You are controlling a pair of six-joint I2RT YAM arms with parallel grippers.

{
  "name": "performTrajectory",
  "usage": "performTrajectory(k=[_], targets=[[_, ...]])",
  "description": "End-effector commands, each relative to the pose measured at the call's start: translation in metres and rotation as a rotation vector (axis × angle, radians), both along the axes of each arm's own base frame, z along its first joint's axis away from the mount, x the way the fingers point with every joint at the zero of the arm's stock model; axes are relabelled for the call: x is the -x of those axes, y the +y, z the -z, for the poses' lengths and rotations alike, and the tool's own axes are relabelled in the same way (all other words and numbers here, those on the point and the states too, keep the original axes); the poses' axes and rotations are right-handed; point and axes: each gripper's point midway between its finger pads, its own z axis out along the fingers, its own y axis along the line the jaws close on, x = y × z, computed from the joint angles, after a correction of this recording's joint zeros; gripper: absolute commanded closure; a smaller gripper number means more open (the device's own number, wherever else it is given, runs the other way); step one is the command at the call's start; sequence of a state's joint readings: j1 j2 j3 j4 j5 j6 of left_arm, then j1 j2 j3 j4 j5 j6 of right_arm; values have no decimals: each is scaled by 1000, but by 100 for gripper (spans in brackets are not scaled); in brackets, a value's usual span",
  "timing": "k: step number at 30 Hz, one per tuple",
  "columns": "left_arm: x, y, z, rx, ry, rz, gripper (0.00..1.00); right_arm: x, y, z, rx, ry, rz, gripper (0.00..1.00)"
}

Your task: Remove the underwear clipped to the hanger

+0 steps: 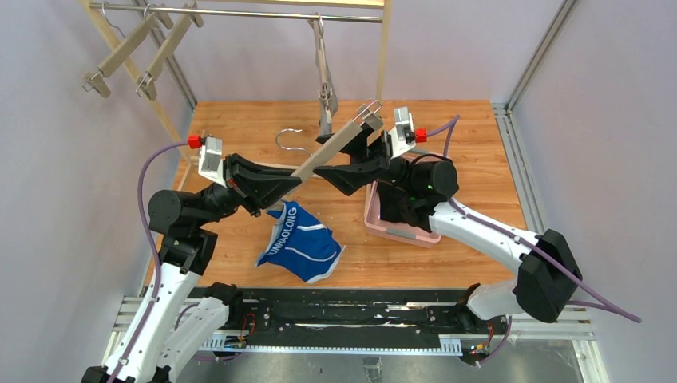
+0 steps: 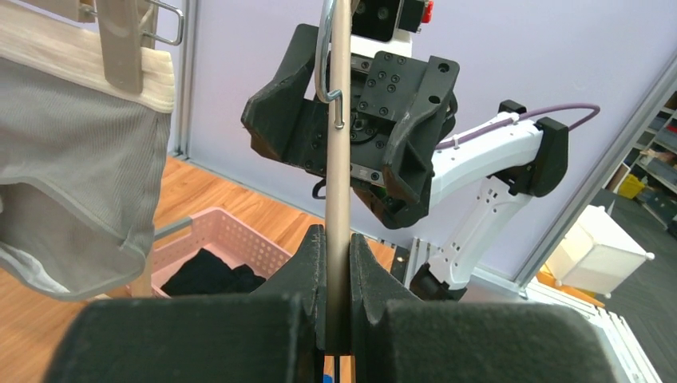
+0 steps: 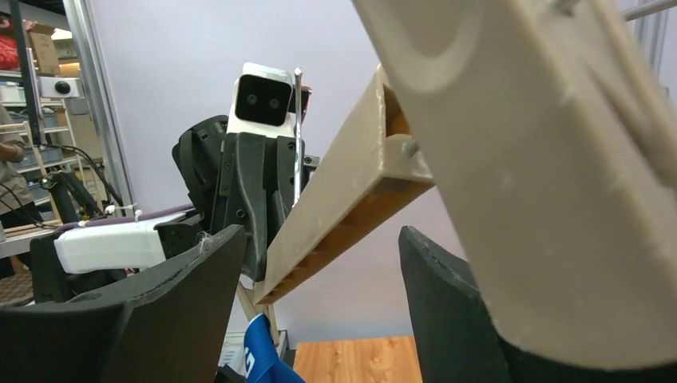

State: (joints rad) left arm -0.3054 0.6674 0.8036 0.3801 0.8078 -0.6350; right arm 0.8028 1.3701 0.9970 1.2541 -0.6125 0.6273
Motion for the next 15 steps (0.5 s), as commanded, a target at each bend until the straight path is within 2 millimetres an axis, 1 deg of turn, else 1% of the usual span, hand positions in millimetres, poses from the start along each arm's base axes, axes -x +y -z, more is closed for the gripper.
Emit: performTrajectory(k=[1,2,4,5,7,8,9,10,11,12,14,15], targets=[[6,4,-17,56,-49,-16,99,10,-4,-20,-86,-55,-8,29],[7,4,-18,58,-51,-17,99,10,-3,-21,-90,-54,-16,33],[7,5,-17,60,-48,-19,99,11,-2,-26,-99,-54,-30,45],[6,5,-16,61,-44,-19,99,10,-1,-27,-102,-53,-33,47],[6,5,-14,67,-36,-16,99,9,0,-30,-109,-48,-37,47],[6,4,-14,77,-35,-12,99,8,1,-31,-112,-46,-41,49],[6,4,-14,86,-32,-10,99,9,2,-33,-114,-51,-48,59],[5,4,-13,93,-27,-10,99,9,3,-34,-113,-52,-54,75],[4,5,-13,99,-25,-14,99,8,5,-34,-110,-45,-60,96],[3,6,-12,105,-22,-22,99,8,6,-35,-110,-42,-62,99],[-2,8,-13,130,-1,-48,97,7,5,-35,-116,-36,-55,99],[-4,10,-13,143,12,-60,90,7,4,-34,-119,-32,-48,99]])
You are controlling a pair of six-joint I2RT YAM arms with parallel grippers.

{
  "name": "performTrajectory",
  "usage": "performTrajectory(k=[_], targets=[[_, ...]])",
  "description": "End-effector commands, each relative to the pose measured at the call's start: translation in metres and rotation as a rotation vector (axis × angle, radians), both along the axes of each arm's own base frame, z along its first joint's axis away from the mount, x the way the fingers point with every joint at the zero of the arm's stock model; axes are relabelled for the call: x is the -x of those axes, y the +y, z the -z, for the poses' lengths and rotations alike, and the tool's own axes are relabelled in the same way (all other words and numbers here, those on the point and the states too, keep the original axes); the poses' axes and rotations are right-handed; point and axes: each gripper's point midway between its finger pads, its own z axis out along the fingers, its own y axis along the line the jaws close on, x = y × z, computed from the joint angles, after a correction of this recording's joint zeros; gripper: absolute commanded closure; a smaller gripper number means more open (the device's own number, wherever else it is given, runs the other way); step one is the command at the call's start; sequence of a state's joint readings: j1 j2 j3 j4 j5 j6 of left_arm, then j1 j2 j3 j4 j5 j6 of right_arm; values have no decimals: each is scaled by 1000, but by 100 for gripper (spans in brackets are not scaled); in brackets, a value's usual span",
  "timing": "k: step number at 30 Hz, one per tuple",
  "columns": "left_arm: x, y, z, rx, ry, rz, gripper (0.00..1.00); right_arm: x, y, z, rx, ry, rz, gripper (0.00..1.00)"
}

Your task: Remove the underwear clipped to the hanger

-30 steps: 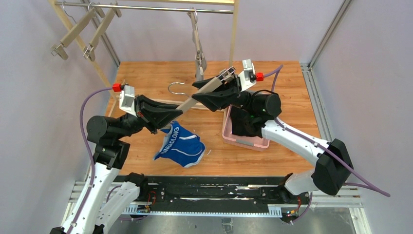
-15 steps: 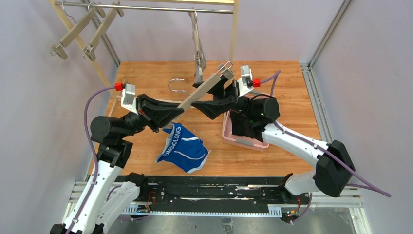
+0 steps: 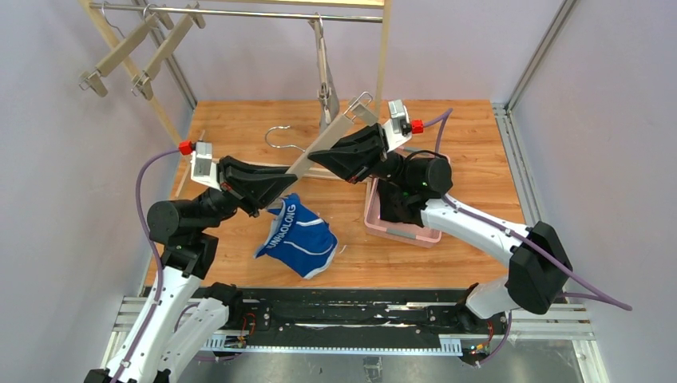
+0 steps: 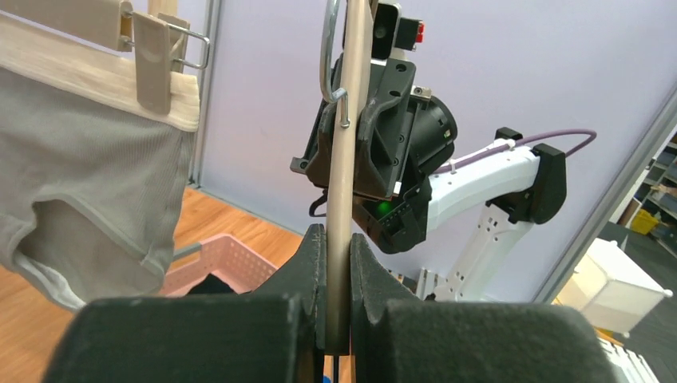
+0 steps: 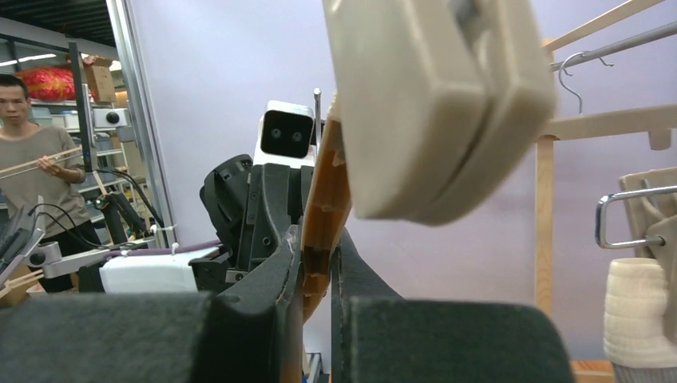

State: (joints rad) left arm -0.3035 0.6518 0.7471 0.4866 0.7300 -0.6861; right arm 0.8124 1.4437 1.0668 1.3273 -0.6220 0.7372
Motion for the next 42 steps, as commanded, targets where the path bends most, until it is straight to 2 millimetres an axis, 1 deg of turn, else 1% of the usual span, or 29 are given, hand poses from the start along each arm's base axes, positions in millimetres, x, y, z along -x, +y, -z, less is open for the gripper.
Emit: performTrajectory(k=[1,3,4,5,6,8,11,16,17,20,22,25,29,33,35,36,39,40,41,42], targets=[[1,5,-8,72,19,-17,85,4,-7,-22,-80,-63,45,99],[3,5,-9,70,8,-21,79,5,-9,-22,-75,-68,56,99],[5,5,-10,65,-1,-16,72,7,-10,-22,-71,-68,58,100],[5,5,-10,64,-3,-13,62,7,-11,-23,-68,-68,61,100],[6,4,-10,60,-5,-9,58,8,-12,-24,-66,-67,63,100],[9,4,-10,50,-20,-2,53,9,-15,-25,-64,-64,65,99],[9,5,-9,15,-39,-30,44,12,-17,-27,-67,-65,67,99],[1,18,2,-84,-40,-165,33,15,-22,-30,-64,-63,75,99],[-2,21,12,-127,-17,-195,31,17,-23,-31,-63,-66,71,99],[-7,32,19,-179,-8,-286,26,21,-25,-34,-62,-70,61,99],[-4,34,19,-181,-17,-290,24,22,-27,-35,-66,-73,63,100],[2,28,20,-172,-21,-243,24,22,-28,-35,-68,-76,71,99],[5,22,29,-191,-4,-194,28,22,-29,-37,-72,-79,76,100],[11,20,31,-197,-14,-165,34,21,-29,-37,-69,-82,88,100],[14,18,32,-199,-22,-148,42,19,-29,-36,-67,-78,92,99],[14,18,33,-202,-20,-141,47,19,-29,-35,-67,-76,92,99],[17,14,35,-211,-23,-109,74,19,-29,-34,-67,-70,91,99],[16,14,35,-210,-20,-107,86,19,-29,-34,-67,-70,91,99],[15,13,35,-209,-17,-109,95,19,-28,-33,-65,-66,89,99],[15,14,35,-205,-16,-110,99,19,-28,-33,-64,-67,88,99]])
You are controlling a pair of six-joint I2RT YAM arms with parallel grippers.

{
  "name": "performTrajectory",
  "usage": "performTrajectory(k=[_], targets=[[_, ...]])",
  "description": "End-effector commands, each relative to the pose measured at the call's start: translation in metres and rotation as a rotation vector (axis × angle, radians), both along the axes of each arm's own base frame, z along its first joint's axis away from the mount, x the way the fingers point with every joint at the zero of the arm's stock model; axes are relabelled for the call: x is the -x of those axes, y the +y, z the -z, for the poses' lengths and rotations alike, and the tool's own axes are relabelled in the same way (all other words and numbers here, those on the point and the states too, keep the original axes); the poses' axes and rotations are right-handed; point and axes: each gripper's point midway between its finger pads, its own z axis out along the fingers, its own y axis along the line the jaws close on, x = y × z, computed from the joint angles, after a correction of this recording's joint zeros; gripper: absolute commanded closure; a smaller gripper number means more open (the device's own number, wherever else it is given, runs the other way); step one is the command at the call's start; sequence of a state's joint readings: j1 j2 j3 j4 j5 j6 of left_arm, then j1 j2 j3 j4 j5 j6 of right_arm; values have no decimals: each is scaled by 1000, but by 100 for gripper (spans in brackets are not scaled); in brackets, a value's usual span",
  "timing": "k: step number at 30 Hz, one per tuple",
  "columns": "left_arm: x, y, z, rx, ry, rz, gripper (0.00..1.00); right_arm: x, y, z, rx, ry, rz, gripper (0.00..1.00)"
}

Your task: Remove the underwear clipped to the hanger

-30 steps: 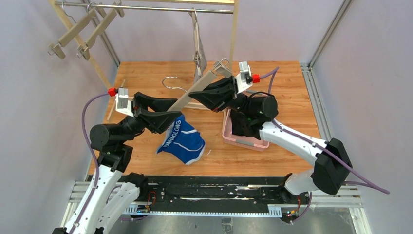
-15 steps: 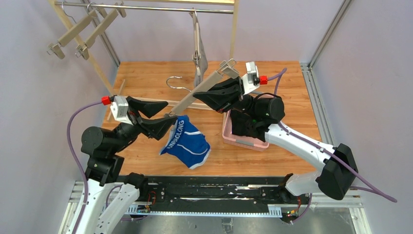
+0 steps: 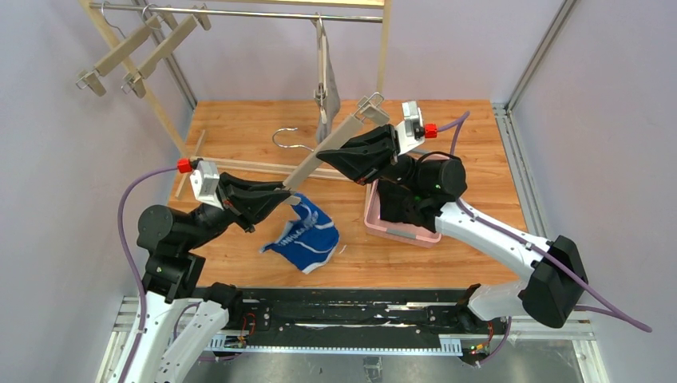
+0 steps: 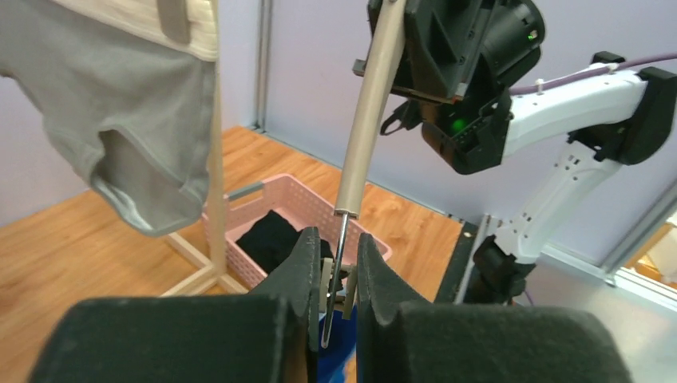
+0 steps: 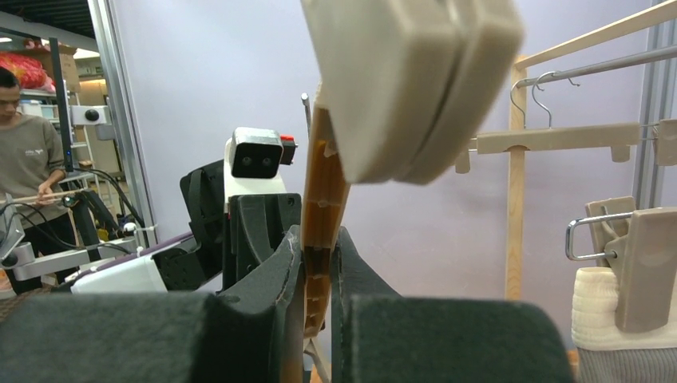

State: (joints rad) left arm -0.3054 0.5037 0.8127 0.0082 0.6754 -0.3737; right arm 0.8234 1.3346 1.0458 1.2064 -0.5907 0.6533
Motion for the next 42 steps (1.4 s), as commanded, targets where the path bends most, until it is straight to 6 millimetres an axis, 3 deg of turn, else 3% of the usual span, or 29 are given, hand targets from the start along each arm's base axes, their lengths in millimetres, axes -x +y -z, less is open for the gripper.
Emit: performTrajectory(k=[1,5,7,10,19,26,42], targets=[[5,-4,-1,-1,-19,40,100,8,-14,-19,-69,-43,24,100],[7,-2,-12,12,-45,29,97,9,-15,-18,-64,-43,30,100],[6,0,-18,20,-53,11,70,9,-15,-17,-62,-43,31,99],[6,2,-27,28,-70,-2,56,10,-15,-18,-62,-44,24,99],[6,-7,-44,57,-89,63,55,11,-14,-16,-59,-39,13,99],[2,-11,-42,51,-76,83,55,10,-11,-17,-64,-35,2,100],[3,-19,-45,31,-71,150,69,11,-5,-12,-52,-26,-25,99]])
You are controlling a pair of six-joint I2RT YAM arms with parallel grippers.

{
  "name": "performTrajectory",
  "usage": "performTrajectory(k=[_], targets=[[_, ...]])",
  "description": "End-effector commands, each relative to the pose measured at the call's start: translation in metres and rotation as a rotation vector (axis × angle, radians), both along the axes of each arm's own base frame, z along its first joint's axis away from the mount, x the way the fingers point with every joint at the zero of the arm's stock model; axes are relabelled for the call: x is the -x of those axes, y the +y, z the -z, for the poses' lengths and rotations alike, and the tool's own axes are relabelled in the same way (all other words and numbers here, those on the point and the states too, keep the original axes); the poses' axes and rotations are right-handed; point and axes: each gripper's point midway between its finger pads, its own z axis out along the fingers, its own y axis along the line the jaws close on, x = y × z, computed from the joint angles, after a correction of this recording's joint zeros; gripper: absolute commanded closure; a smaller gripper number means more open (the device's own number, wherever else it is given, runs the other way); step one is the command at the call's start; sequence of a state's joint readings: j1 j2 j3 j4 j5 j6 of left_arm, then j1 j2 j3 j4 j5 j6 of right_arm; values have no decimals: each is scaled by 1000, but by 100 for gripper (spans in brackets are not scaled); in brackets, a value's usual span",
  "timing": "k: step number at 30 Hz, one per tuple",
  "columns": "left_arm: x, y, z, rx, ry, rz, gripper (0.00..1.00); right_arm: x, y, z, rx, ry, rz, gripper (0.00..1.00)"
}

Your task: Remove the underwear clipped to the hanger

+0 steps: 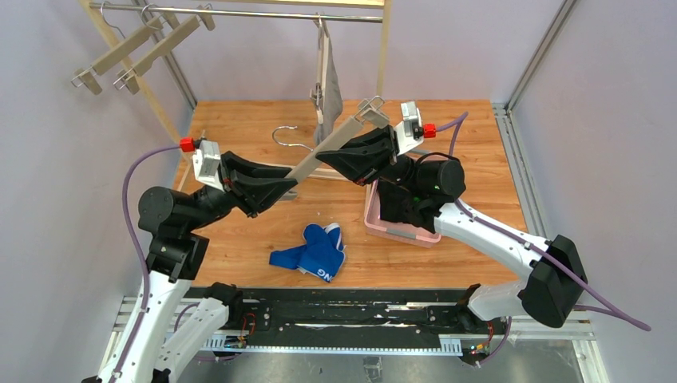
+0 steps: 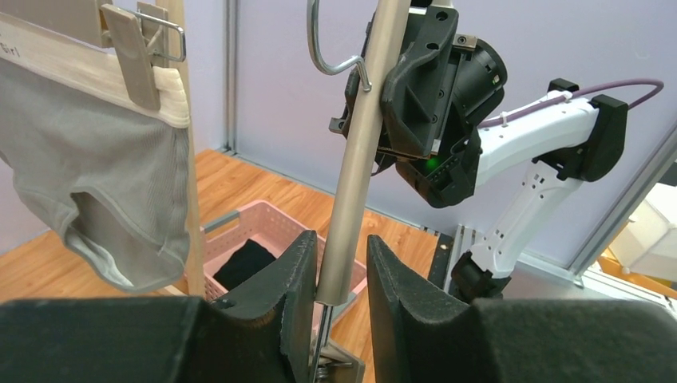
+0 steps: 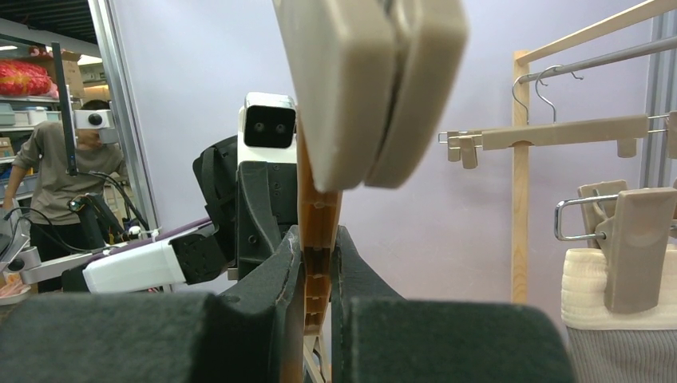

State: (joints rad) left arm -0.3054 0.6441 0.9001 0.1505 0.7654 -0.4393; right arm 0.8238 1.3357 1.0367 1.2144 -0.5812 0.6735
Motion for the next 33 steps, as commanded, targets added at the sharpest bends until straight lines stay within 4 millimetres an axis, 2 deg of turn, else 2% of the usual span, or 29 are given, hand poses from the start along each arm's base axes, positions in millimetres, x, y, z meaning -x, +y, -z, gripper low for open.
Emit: performTrajectory(k=[1,6,10,12,16,21,22,23,26,27,33], targets=[[10,-5,-11,2,-23,60,69,11,-5,-14,-50,-46,-16,99],[8,-7,-4,-3,5,75,65,11,-3,-15,-52,-50,-19,100],[10,-7,-3,-9,-2,79,67,11,-2,-16,-53,-50,-21,100],[11,-8,-2,-15,-7,89,73,10,-1,-15,-50,-47,-23,100],[11,-10,-1,-17,14,108,99,9,1,-14,-51,-39,-24,99],[12,-11,-3,-6,25,119,100,6,3,-12,-50,-23,-19,99],[14,-10,-6,-3,17,117,100,5,4,-10,-45,-19,-16,97],[14,-9,-8,1,12,112,100,4,4,-9,-40,-14,-15,86],[20,-7,-18,18,-3,109,100,0,5,-5,-35,5,-2,43],[22,-7,-22,22,-4,116,100,-1,5,-4,-32,9,5,35],[36,-5,-34,39,-19,139,100,-3,12,8,16,10,-2,33]])
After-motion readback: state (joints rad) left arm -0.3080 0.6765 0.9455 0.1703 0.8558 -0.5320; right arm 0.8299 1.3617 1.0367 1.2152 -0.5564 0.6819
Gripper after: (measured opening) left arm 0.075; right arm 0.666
